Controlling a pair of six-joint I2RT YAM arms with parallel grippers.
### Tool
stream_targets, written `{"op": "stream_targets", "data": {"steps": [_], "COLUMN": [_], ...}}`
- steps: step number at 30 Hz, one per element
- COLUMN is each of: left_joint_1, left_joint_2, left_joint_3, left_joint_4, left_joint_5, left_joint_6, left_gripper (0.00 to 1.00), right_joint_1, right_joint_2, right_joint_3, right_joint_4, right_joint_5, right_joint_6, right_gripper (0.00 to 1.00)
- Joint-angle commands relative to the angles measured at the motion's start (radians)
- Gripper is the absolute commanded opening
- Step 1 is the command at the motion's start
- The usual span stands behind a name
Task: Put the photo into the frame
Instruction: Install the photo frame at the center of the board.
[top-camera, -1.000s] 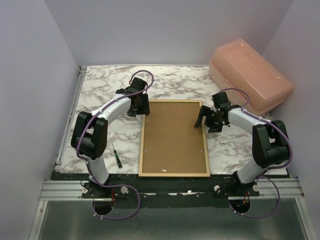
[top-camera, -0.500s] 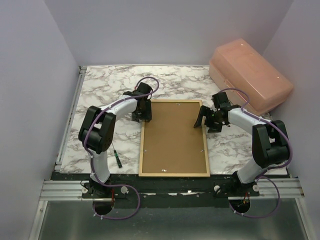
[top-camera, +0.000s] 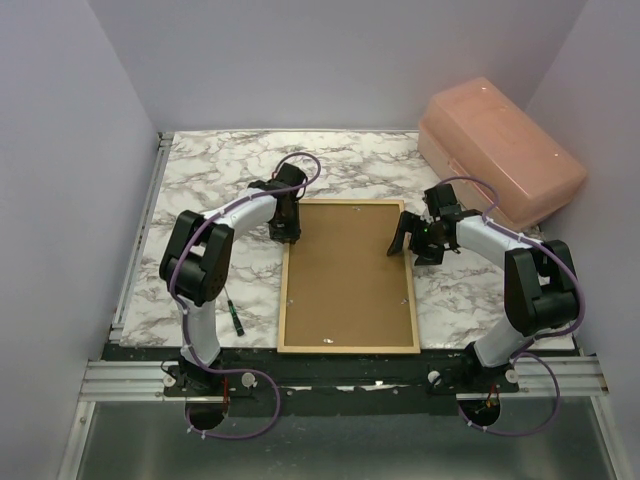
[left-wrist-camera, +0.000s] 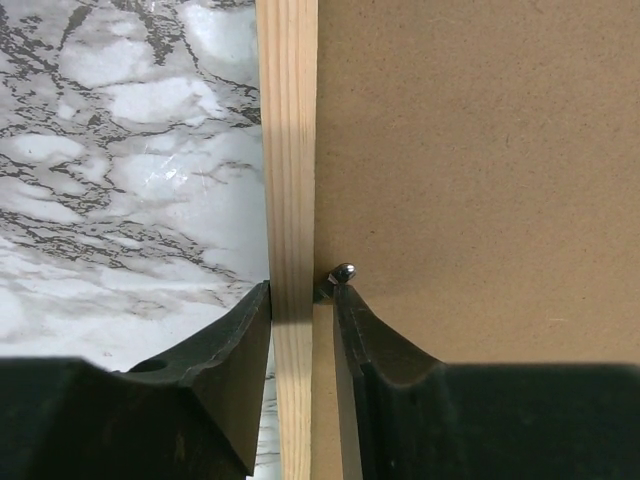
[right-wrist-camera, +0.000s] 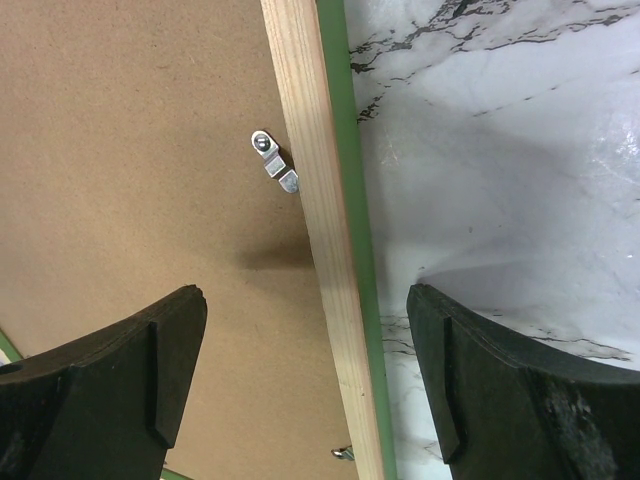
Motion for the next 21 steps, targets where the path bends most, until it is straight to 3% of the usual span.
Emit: {"op": "stream_targets", "data": {"steps": [1, 2, 12, 15, 17, 21], "left_joint_1": [-0.002, -0.002, -0.002, -0.002, 0.001, 0.003], "left_joint_2": [0.048, 0.048, -0.056, -0.136, -0.199, -0.324], "left_joint_3": [0.008, 0.006, -0.051, -0.072, -0.099, -0.191], "left_joint_4": [0.015, 0.017, 0.047, 0.034, 0.026, 0.029], "left_joint_5": [0.005, 0.007, 0.028, 0.018, 0.011, 0.054], "left_joint_6": [0.021, 0.023, -0.006, -0.017, -0.027, -0.055], "left_gripper": [0.07, 0.00, 0.00, 0.40, 0.59, 0.70], "right_joint_1": [-0.005, -0.005, -0.005, -0.005, -0.005, -0.005], "right_joint_2": [0.032, 0.030, 0.005, -0.020, -0.039, -0.089], "right_joint_3": [-0.015, -0.015, -0.001, 0.013, 0.020, 0.012], "right_joint_4": [-0.018, -0.018, -0.046, -0.067, -0.086, -0.122], "right_joint_5": [-0.023, -0.022, -0.008, -0.001, 0.003, 0.023], "right_joint_6": [-0.003, -0.004, -0.003, -0.004, -0.004, -0.003], "right_gripper": [0.90, 0.89, 0.90, 0.90, 0.90, 0.91]}}
